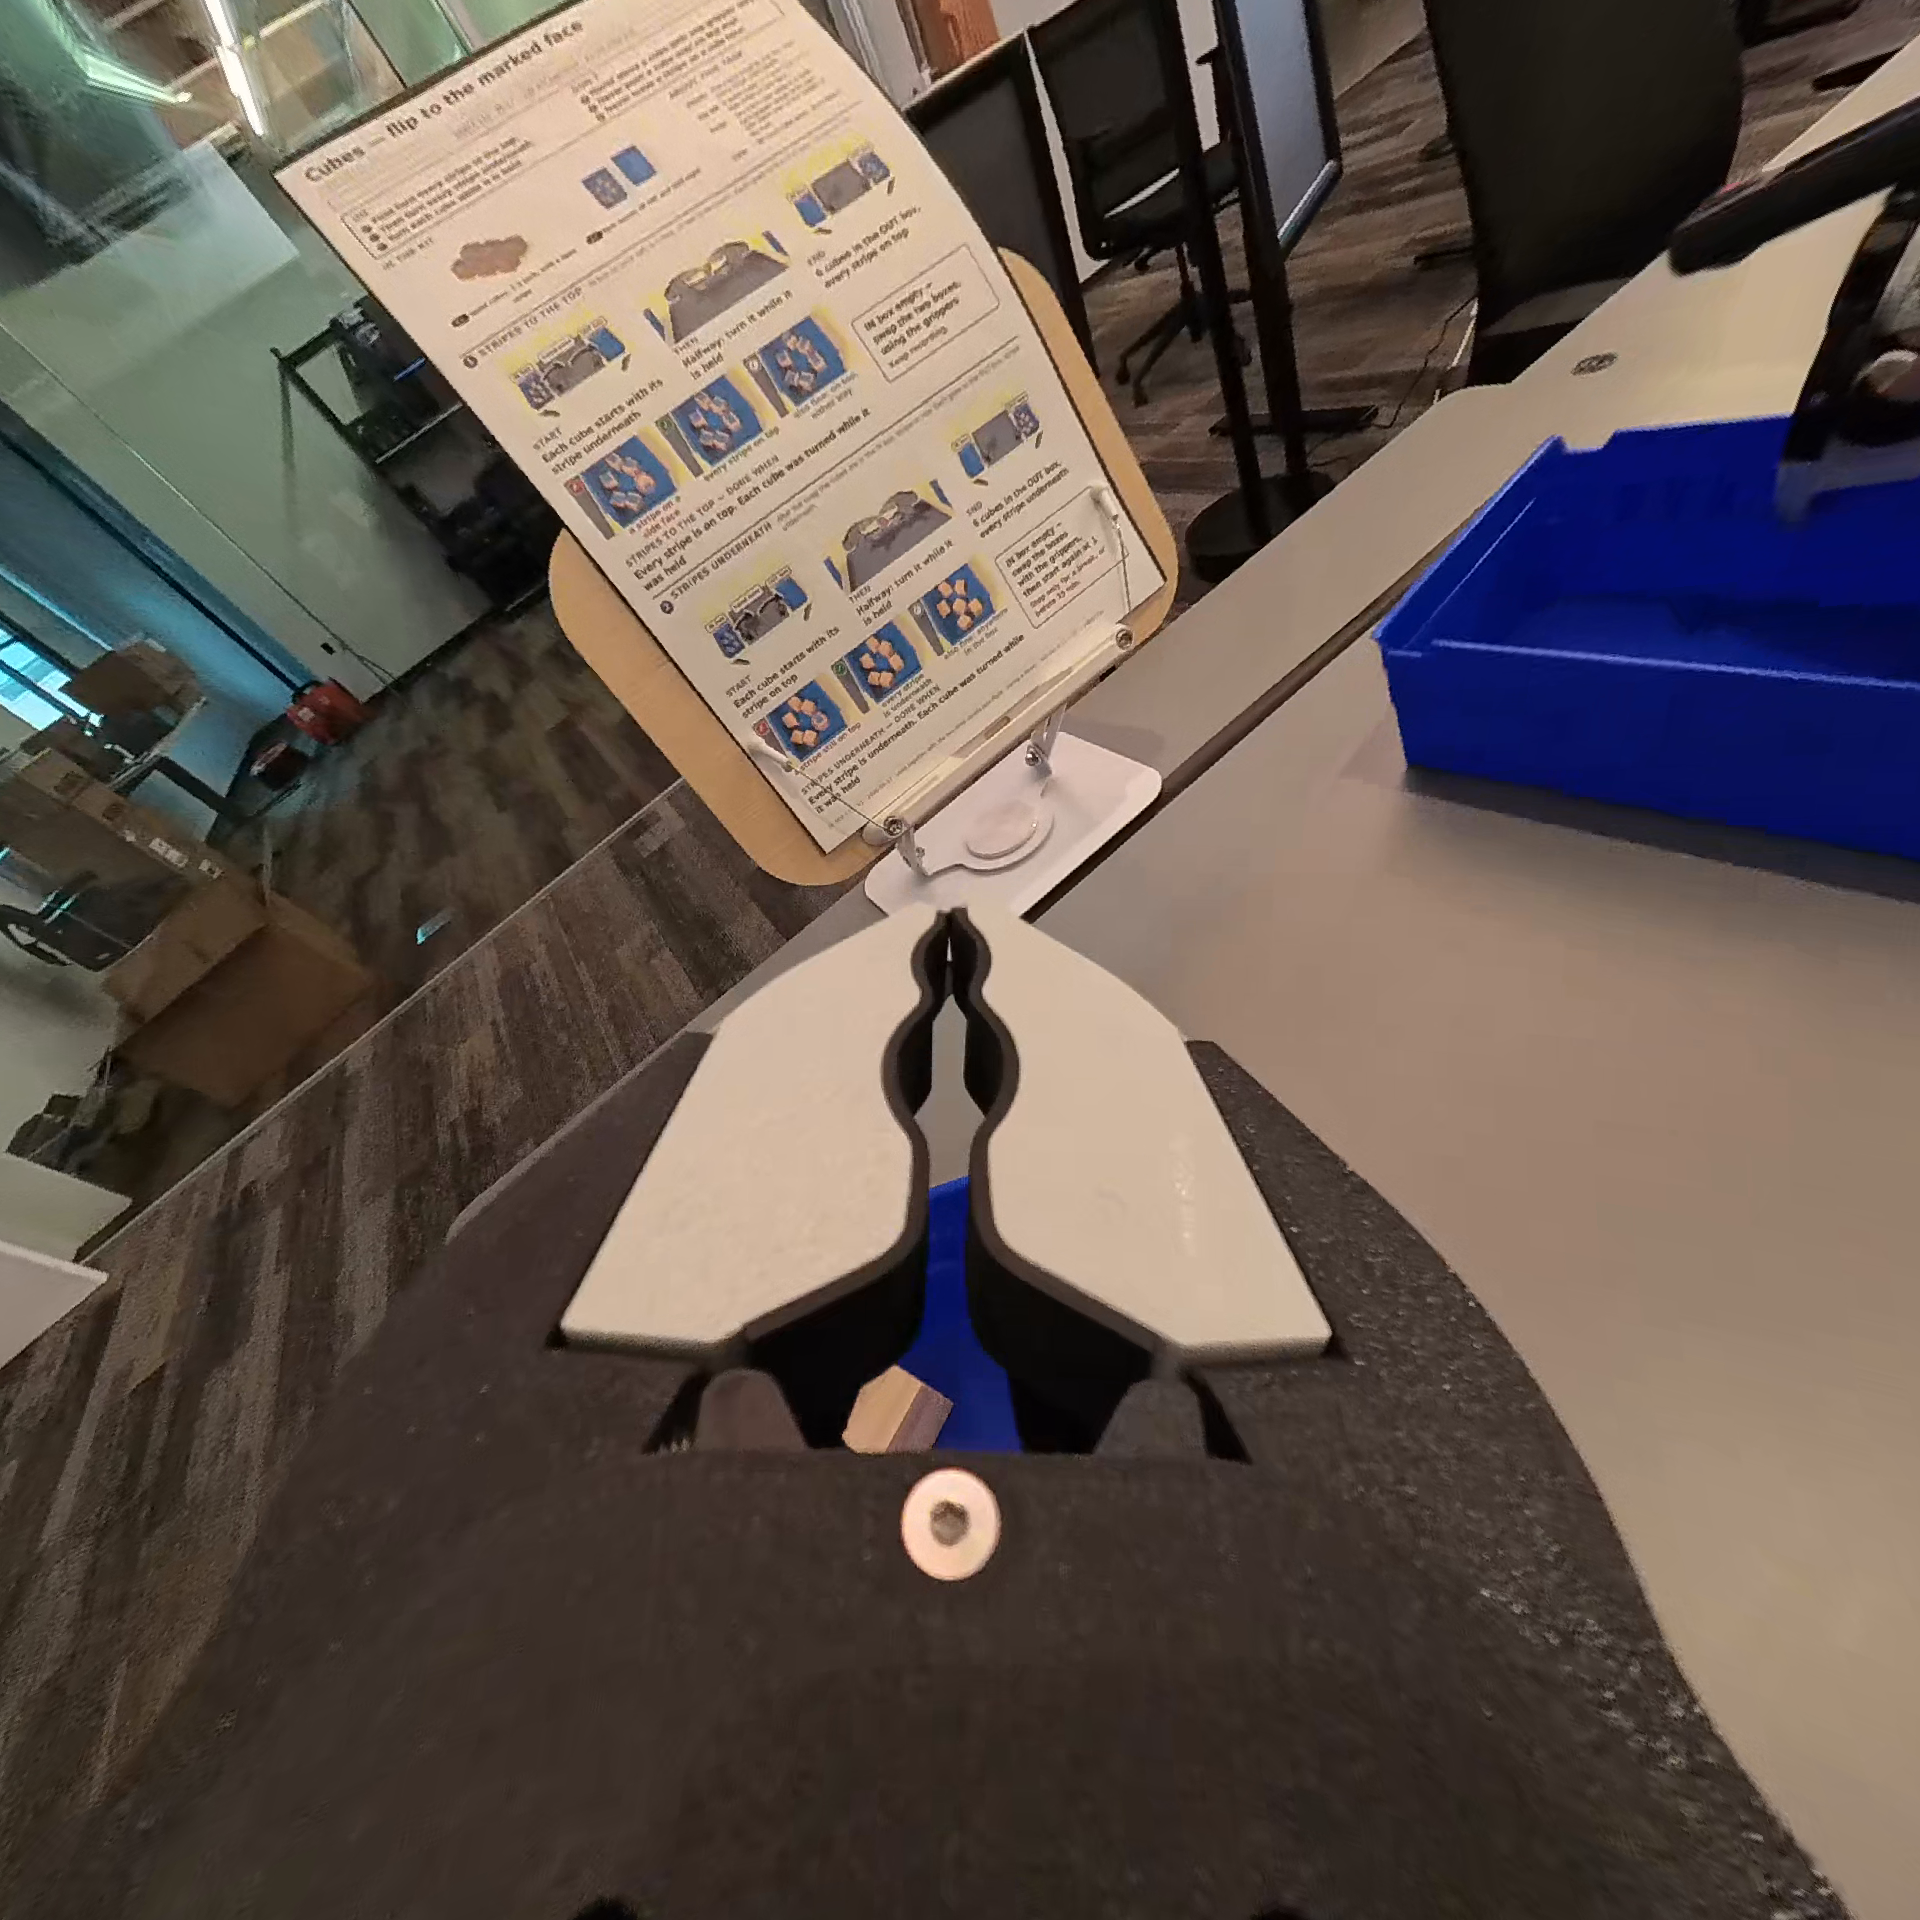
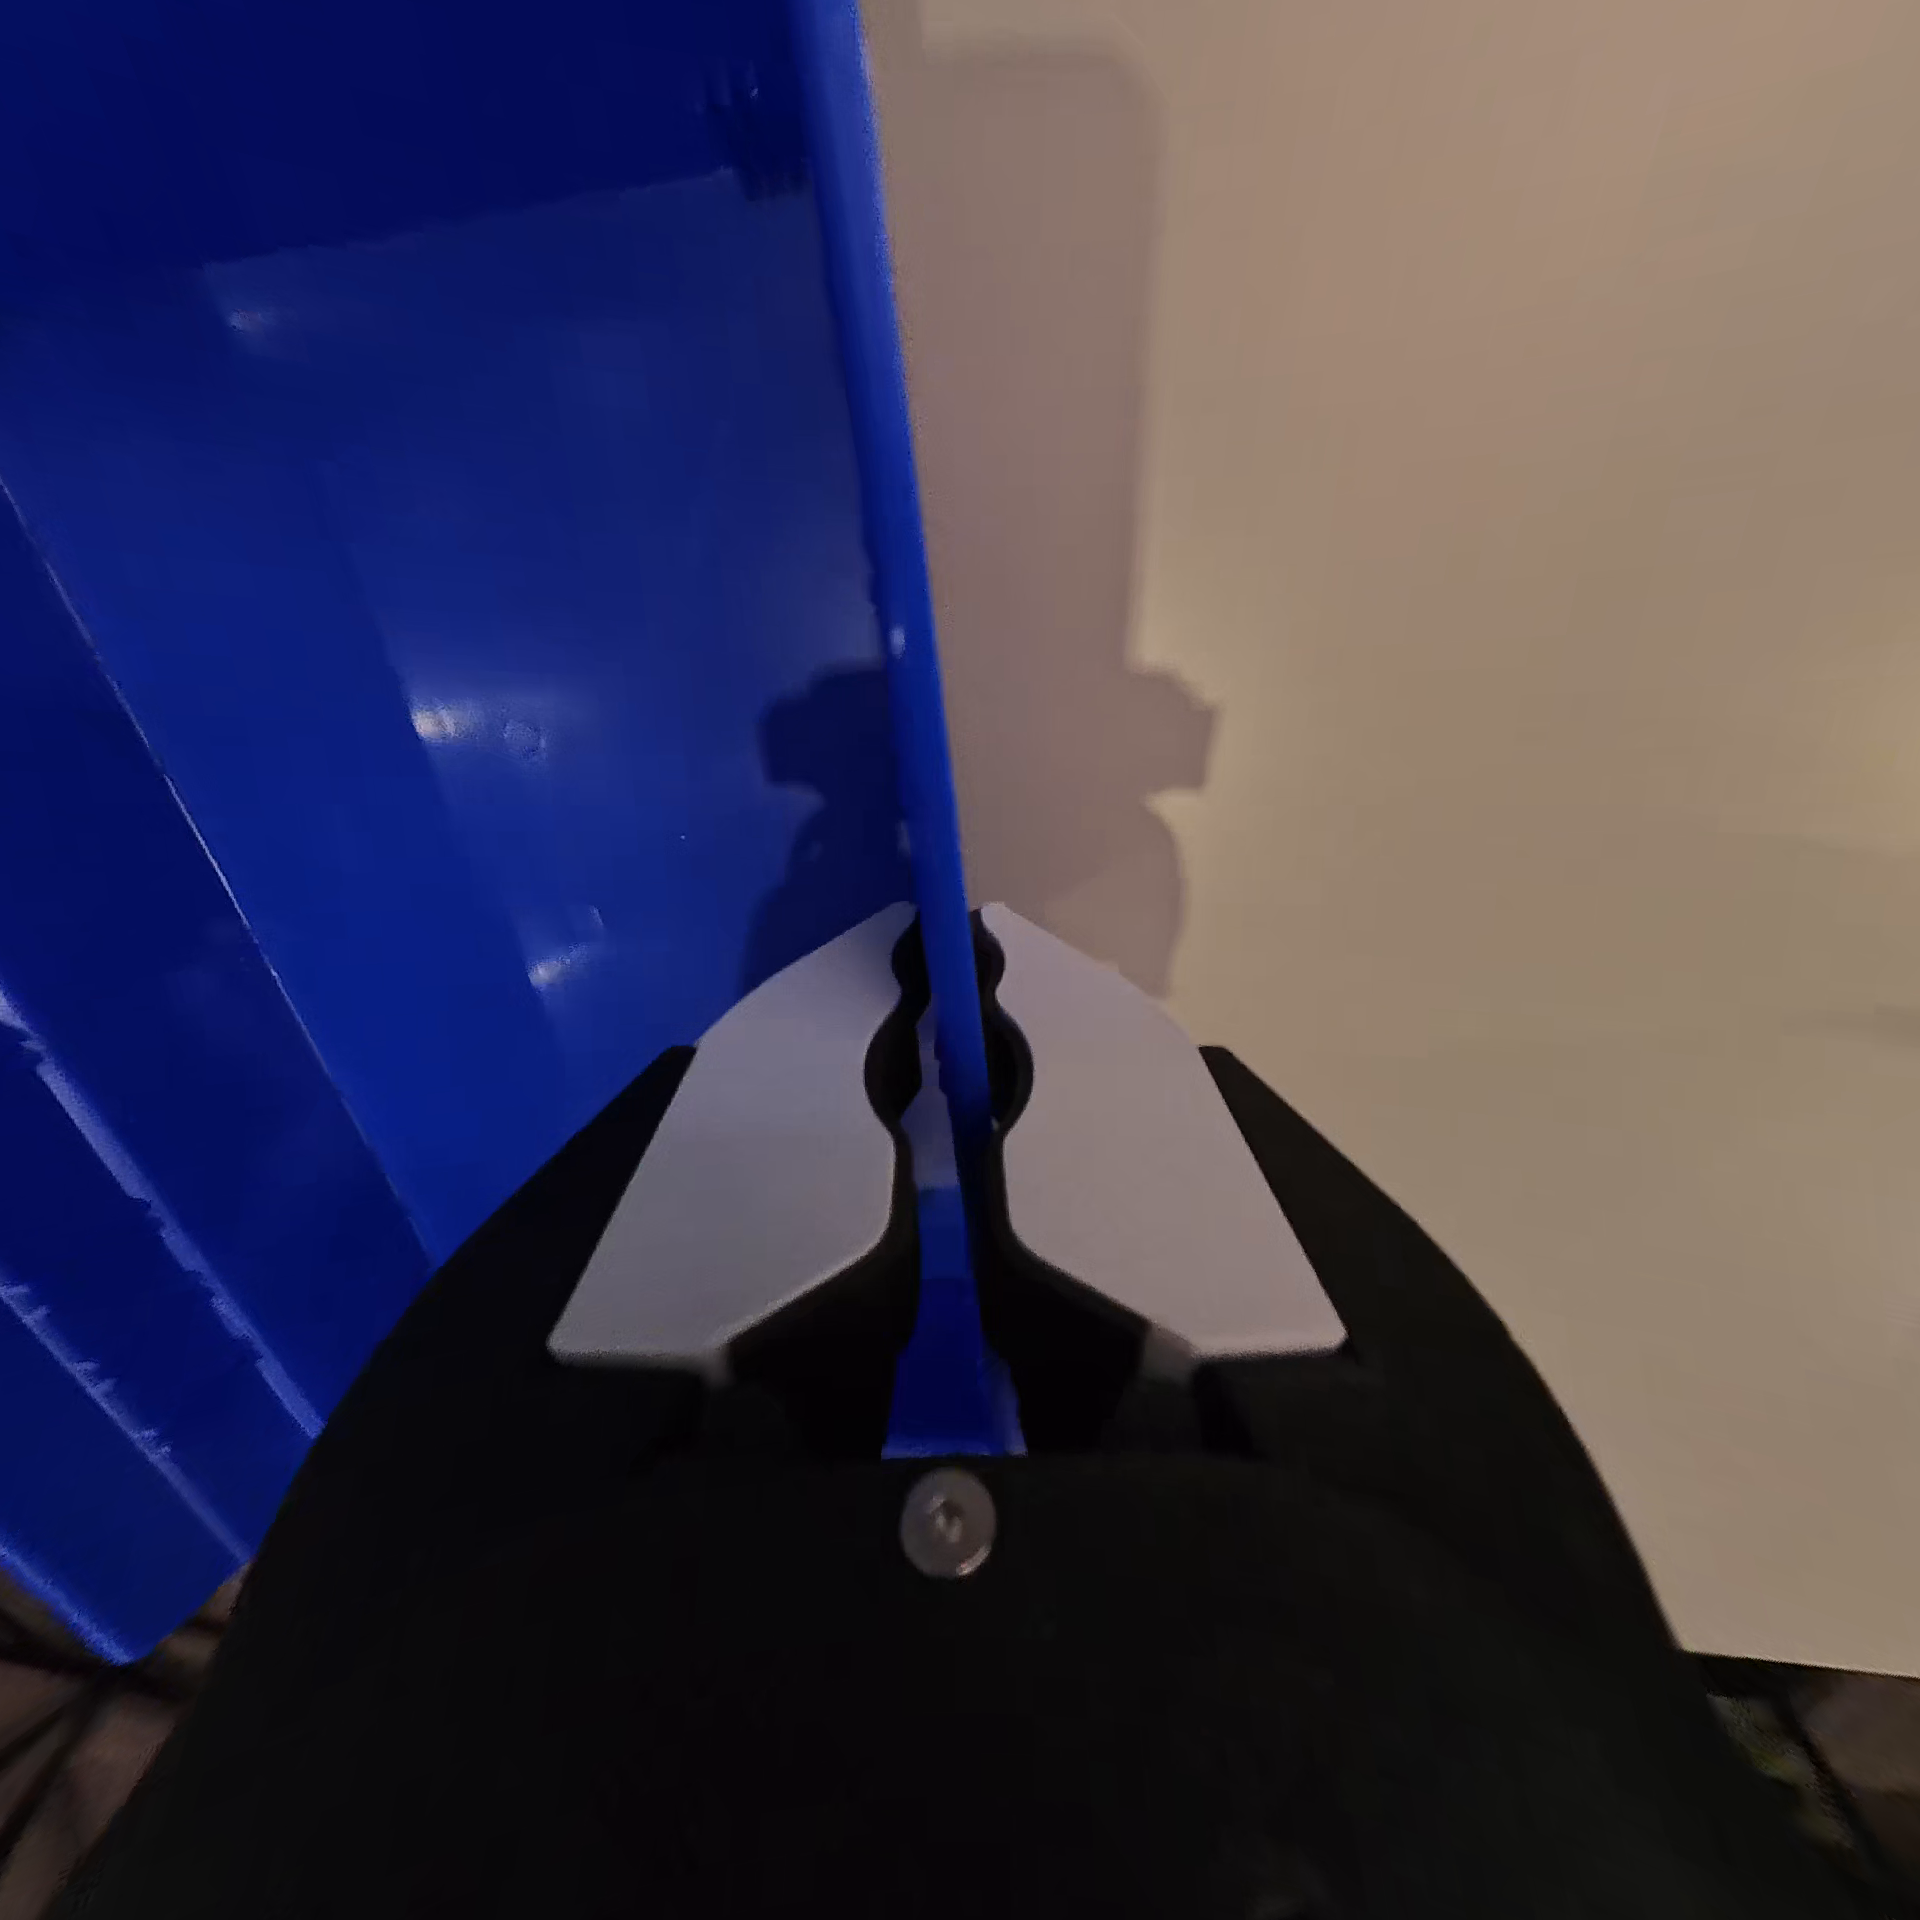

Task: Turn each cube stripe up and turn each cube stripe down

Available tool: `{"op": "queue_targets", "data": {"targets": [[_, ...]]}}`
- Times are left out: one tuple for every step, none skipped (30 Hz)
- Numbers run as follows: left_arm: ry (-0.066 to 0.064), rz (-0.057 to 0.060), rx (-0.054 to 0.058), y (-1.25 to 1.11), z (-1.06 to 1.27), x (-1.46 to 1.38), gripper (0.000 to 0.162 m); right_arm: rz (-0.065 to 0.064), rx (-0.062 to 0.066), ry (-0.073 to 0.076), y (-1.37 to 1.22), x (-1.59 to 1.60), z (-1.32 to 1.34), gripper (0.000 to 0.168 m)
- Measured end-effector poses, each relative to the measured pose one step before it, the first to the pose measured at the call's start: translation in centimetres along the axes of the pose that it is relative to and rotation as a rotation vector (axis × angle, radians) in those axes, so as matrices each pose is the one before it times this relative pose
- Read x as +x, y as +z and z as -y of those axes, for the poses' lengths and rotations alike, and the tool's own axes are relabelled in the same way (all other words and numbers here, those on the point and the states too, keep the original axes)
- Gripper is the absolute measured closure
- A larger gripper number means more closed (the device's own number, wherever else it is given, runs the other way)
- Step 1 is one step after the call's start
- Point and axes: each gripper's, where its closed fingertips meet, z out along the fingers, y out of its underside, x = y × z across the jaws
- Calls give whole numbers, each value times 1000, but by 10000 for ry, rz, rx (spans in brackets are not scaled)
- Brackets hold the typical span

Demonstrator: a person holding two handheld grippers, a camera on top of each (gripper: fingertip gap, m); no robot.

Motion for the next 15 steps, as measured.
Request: {"op": "queue_targets", "data": {"targets": [[48,-52,-57,193,-46,175,162,119,85,401,-28,374,50,161],[64,-50,-102,222,-107,209,162,177,50,327,-13,177,49,161],[75,-30,-142,232,-143,223,162,168,10,200,-13,51,-7,161],[105,-13,-140,245,-144,219,162,153,3,135,3,0,-14,161],[129,-29,-117,254,-95,270,162,121,28,96,-8,34,24,161],[110,-51,-97,254,-44,308,162,76,72,166,-14,108,70,161],[94,-73,-78,262,3,335,162,9,69,171,-39,180,44,161],[96,-83,-52,231,29,354,162,16,101,219,-31,180,56,161],[96,-90,-32,204,71,347,162,108,121,235,-6,93,104,161],[88,-88,-10,174,71,302,162,116,108,114,19,42,168,161],[61,-74,-2,135,79,263,162,-27,44,24,-3,57,98,161],[38,-56,-11,104,57,192,162,-106,-52,6,-13,8,-25,161],[40,-44,-18,70,17,161,162,-83,-65,-52,16,-116,-44,162],[49,-36,-15,40,0,110,162,-17,-23,-46,32,-156,0,162],[31,-39,-11,23,-22,75,162,10,1,12,19,-102,11,162]]}}
